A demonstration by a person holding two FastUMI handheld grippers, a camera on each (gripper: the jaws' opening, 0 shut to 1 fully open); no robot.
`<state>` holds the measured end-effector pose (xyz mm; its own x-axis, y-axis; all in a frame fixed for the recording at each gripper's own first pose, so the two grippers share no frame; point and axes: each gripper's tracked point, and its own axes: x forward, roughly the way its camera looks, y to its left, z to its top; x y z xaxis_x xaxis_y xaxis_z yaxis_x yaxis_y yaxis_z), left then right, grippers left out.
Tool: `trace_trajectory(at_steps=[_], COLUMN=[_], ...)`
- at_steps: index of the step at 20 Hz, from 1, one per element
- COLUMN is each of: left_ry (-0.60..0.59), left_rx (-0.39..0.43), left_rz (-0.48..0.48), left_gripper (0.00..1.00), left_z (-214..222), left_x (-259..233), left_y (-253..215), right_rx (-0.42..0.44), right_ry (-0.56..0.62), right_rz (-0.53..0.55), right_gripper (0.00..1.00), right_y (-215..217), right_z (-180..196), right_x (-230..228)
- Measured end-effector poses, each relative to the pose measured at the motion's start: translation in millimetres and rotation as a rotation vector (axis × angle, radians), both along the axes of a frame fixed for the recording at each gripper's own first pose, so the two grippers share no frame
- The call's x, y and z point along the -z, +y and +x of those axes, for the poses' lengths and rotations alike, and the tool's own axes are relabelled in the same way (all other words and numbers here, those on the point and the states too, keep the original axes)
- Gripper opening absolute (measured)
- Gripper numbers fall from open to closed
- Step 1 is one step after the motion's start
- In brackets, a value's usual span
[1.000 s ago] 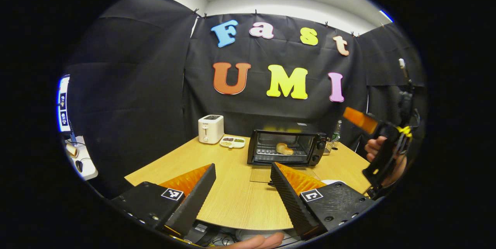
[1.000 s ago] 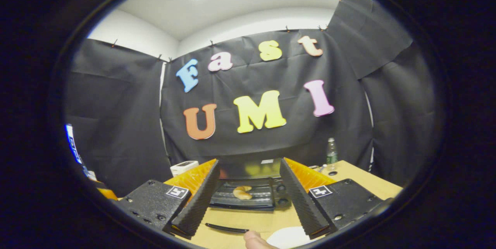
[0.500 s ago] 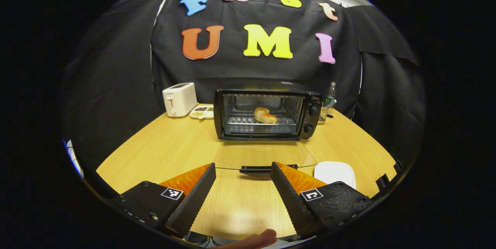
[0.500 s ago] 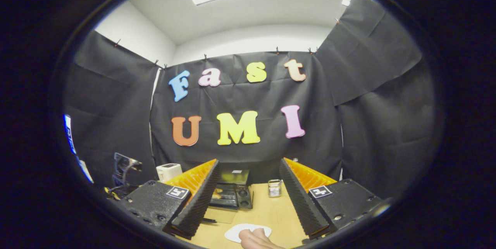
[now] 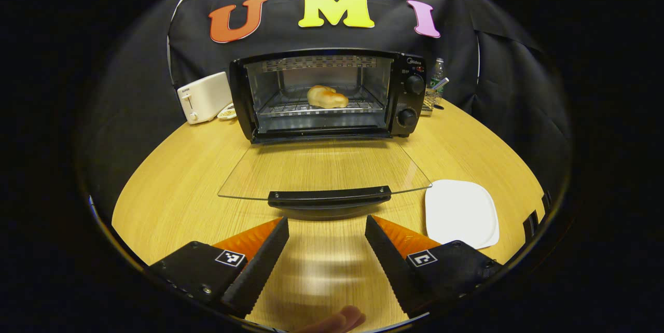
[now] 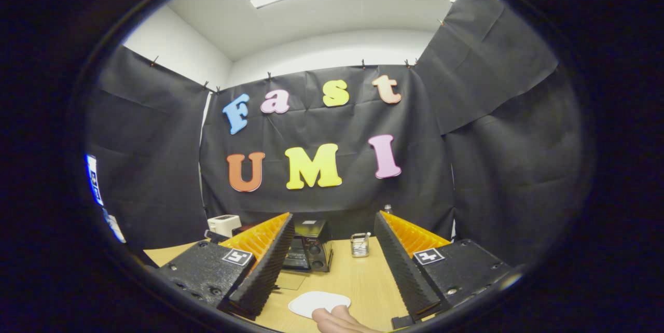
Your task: Open the electric oven with the left hand, put the food in, and close the electric oven.
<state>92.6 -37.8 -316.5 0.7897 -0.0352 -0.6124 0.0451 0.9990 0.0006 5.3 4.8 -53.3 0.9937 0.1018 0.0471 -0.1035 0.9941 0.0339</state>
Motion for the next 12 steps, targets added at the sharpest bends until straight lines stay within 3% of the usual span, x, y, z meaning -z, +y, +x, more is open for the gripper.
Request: trace_trajectory(at_steps=[4,7,12], left_ry=[0.031,0.05,0.089], left_rx=[-0.023,-0.057,-0.042], left_rz=[-0.034,-0.038,-0.023], left_gripper=[0.98,0.98,0.96], left_z=[7,14,19], left_x=[11,17,27], left_y=[0,6,-3], right_rx=[0.014,0.054,0.059], right_ry=[0.017,-0.044,-0.072], right_rz=[0.044,0.107,0.103], right_gripper=[0.97,0.98,0.98], right_y=[-16,-31,-38], right_z=[10,11,2], right_x=[11,1,1])
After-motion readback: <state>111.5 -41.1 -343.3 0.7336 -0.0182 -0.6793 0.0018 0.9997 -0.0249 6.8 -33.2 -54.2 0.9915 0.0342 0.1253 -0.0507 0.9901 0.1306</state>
